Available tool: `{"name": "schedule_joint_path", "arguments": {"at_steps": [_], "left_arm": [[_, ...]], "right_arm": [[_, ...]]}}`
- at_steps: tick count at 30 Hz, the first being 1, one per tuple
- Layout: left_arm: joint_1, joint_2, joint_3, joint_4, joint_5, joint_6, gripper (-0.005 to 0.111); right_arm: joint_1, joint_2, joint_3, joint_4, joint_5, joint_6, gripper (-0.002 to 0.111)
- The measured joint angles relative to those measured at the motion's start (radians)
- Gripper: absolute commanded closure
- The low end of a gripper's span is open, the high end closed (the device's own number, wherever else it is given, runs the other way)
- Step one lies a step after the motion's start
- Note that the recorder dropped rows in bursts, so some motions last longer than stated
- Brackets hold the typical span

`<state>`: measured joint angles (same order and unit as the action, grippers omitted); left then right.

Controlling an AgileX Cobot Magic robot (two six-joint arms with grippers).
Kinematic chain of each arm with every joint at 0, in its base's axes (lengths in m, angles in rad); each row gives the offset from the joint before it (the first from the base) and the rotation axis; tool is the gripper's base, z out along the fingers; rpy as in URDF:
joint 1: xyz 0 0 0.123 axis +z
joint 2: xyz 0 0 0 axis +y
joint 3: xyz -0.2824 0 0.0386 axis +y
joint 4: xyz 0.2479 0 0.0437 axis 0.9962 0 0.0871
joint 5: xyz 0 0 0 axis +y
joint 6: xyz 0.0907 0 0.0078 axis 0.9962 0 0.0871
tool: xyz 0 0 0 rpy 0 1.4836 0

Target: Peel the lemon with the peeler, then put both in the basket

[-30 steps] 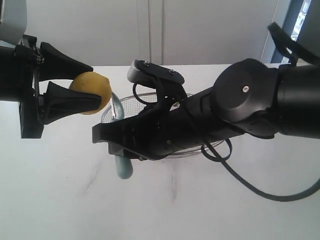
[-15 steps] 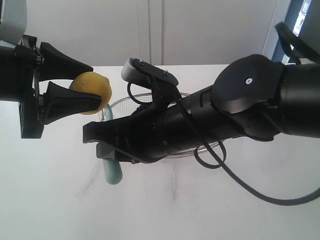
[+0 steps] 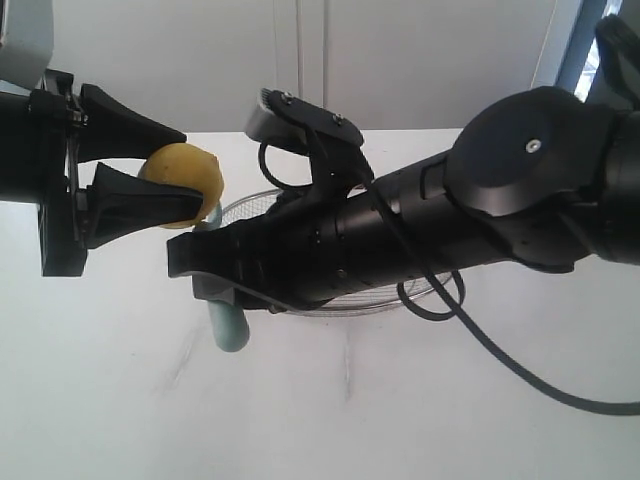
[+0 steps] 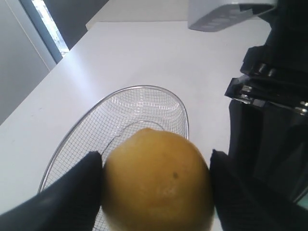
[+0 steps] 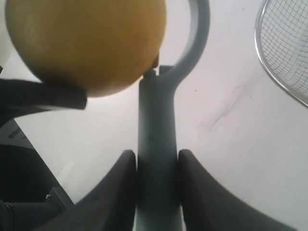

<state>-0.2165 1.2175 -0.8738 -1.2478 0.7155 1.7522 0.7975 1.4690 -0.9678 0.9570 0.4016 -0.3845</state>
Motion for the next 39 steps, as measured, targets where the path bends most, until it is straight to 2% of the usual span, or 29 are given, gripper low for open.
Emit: {"name": "schedule_joint_path", "arguments": {"at_steps": [4,11,17,31,39], "left_arm": [[0.0,0.0,0.0,0.0,0.0,0.0,0.107],[0.0,0.0,0.0,0.0,0.0,0.0,0.107],[0.0,0.0,0.0,0.0,0.0,0.0,0.107],[0.0,0.0,0.0,0.0,0.0,0.0,0.107],[0.0,0.0,0.0,0.0,0.0,-0.03,0.107]], "right_arm": [[-0.005,0.0,0.0,-0.018,-0.002,0.0,0.108],[-0.071,-0.004,0.0,-0.031,0.028,0.0,0.108],[-0.082,-0.112,0.0,-0.078,0.045,0.0,0.108],[-0.082,-0.43,0.0,-0.498,0.063,0.202,0.108],[-0.082,-0.488,0.0,-0.572,0.134,0.209,0.108]]}}
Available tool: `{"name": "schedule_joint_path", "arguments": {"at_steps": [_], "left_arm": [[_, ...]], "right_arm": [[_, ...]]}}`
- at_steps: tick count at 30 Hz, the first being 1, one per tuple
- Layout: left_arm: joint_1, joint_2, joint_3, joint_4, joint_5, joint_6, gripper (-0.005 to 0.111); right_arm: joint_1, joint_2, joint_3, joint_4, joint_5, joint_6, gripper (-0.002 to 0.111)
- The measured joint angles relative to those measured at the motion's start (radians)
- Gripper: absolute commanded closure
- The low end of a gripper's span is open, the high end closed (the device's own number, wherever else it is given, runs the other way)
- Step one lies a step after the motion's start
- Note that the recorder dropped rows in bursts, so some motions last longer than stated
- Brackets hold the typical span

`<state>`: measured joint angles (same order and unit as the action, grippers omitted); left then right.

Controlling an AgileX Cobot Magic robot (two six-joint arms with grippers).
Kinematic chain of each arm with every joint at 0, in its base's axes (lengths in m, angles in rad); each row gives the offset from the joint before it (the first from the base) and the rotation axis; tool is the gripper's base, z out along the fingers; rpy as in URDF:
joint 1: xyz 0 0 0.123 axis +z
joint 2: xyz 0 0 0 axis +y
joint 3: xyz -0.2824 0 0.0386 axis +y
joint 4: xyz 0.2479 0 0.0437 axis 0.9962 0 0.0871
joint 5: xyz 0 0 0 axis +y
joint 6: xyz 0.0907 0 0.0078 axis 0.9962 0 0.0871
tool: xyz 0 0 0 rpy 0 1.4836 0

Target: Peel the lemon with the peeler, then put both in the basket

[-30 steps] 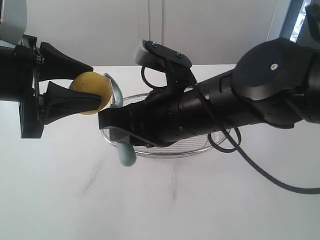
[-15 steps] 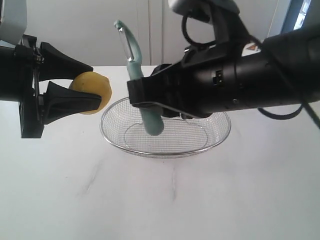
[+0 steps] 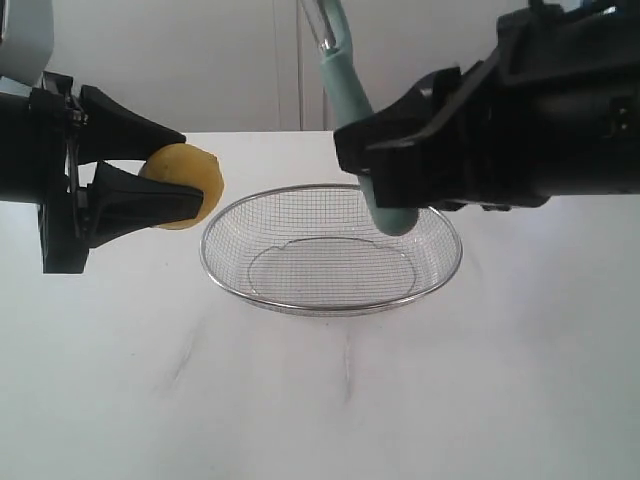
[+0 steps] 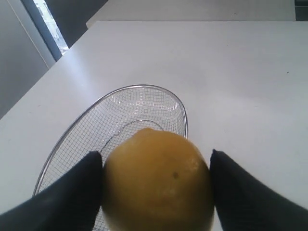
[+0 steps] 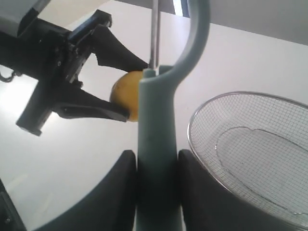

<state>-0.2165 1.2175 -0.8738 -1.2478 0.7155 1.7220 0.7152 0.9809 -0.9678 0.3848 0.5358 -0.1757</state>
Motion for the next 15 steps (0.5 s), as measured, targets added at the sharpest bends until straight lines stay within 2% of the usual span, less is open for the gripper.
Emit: {"name": "schedule_joint_path", "arguments": {"at_steps": [4,7,9,11,12,14,15], "left_arm": [[0.0,0.0,0.0,0.019,-0.008,-0.177,0.107],[0.0,-0.002,0.0,0.073,-0.038,-0.387,0.107],[0.0,-0.011,-0.016,0.183,-0.04,-0.515,0.107],[-0.002,-0.032,-0.055,0.374,-0.038,-0.687,0.107],[-0.002,-0.043,-0.08,0.519,-0.036,-0.809,0.107],[-0.002,-0.052,-0.108,0.667,-0.028,-0.963,0.107],[-0.002,-0.053,-0.112,0.695,-0.026,-1.003,0.107]], "right_arm": [[0.0,0.0,0.0,-0.135,0.031,0.0,0.108],[0.0,0.0,0.0,-0.203,0.031,0.0,0.108],[0.0,0.0,0.0,-0.244,0.015,0.0,0.108],[0.0,0.0,0.0,-0.289,0.007,0.0,0.108],[0.0,0.003,0.0,-0.299,0.002,0.0,0.108],[0.0,0.032,0.0,-0.309,-0.002,0.012,0.108],[0.0,0.05,0.0,-0.316,-0.004,0.02,0.108]]}}
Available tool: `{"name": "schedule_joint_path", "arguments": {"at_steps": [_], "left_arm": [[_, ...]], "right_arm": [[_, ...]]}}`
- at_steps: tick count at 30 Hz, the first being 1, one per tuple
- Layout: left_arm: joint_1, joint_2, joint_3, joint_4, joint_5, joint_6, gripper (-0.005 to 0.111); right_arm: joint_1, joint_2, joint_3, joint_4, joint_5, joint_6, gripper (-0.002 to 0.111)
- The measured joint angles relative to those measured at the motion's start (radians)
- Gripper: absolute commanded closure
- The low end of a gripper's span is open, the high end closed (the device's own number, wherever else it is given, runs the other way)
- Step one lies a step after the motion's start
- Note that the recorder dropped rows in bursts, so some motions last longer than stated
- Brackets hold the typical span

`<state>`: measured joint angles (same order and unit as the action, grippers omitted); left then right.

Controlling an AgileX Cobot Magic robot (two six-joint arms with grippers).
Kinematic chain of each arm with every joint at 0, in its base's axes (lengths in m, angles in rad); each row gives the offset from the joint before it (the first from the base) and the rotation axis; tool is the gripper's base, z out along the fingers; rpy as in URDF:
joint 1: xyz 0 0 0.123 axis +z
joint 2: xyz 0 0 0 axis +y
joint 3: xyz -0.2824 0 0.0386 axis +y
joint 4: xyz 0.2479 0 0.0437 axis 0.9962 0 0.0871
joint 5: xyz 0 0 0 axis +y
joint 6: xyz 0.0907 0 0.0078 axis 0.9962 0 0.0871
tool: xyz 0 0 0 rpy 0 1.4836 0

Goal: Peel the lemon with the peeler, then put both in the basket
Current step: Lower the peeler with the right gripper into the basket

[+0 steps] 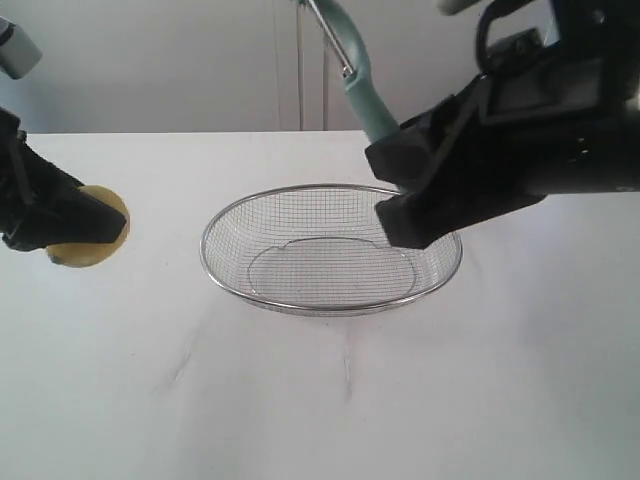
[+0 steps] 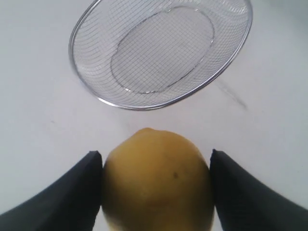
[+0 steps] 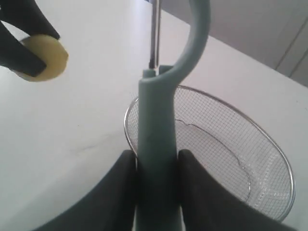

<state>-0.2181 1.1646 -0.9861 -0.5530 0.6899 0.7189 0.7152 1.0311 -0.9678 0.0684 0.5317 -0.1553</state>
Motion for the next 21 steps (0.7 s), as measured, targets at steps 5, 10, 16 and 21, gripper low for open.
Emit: {"name": "schedule_joint_path", "arguments": {"at_steps": [5,10,16,21], "left_arm": [[0.0,-0.002,-0.001,0.036,0.026,-0.052,0.107],[0.0,-0.002,-0.001,0.039,0.028,-0.055,0.107],[0.0,-0.002,-0.001,0.043,0.028,-0.057,0.107],[0.0,-0.002,-0.001,0.046,0.026,-0.057,0.107]], "right_arm": [[0.0,0.145,-0.045,-0.034,0.068,0.048,0.108],[0.0,0.239,-0.137,-0.078,0.165,0.05,0.108],[0.0,0.313,-0.232,-0.142,0.166,0.056,0.108],[-0.029,0.35,-0.267,-0.146,0.113,0.074,0.108]]}}
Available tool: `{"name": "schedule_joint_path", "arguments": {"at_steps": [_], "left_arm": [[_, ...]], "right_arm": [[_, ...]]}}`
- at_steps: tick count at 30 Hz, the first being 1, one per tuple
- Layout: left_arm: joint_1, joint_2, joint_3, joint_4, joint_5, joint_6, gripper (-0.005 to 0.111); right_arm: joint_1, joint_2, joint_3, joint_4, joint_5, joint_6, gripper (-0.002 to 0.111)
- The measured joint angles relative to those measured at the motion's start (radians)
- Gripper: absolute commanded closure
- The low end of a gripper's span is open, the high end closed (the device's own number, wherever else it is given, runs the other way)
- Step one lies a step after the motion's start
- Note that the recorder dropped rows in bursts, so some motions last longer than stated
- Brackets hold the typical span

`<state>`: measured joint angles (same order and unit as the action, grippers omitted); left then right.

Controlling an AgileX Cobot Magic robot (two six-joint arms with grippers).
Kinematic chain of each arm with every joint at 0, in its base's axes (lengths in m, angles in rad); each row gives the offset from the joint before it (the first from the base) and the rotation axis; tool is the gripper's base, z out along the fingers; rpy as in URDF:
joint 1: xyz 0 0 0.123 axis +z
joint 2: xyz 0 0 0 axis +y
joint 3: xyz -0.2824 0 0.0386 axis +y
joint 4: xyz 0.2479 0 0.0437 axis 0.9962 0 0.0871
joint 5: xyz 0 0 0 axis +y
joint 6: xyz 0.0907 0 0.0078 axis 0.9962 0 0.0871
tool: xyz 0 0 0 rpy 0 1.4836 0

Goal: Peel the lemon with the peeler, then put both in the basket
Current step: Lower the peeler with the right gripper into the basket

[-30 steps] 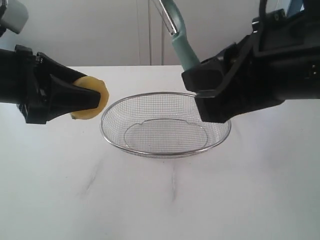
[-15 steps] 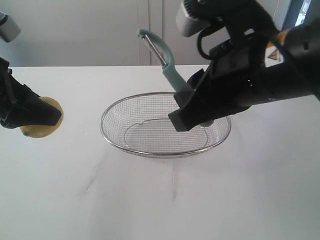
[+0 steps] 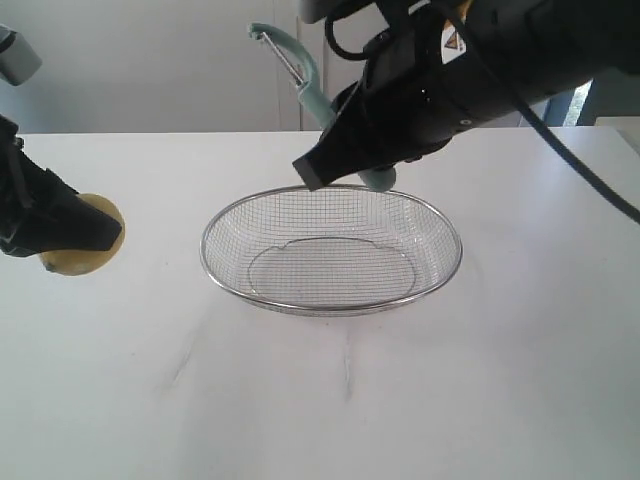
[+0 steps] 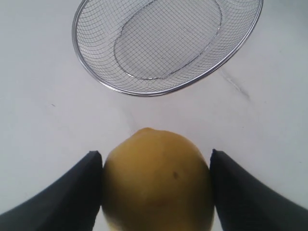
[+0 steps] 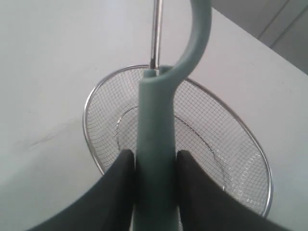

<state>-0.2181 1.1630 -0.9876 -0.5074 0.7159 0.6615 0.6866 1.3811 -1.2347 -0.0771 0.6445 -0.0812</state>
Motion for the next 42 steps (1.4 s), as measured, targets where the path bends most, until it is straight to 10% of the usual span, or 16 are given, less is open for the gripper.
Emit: {"name": "schedule_joint_path", "arguments": {"at_steps": [16,42], "left_arm": [[0.0,0.0,0.0,0.0,-0.015,0.0,0.107],[0.0,0.0,0.0,-0.01,-0.016,-0.002,0.107]], "right_arm": [[-0.176,0.27,-0.002,-0.006,-0.076,0.033,0.108],[-0.181,0.561,-0.002,-0.006,-0.224,0.035,0.108]]}}
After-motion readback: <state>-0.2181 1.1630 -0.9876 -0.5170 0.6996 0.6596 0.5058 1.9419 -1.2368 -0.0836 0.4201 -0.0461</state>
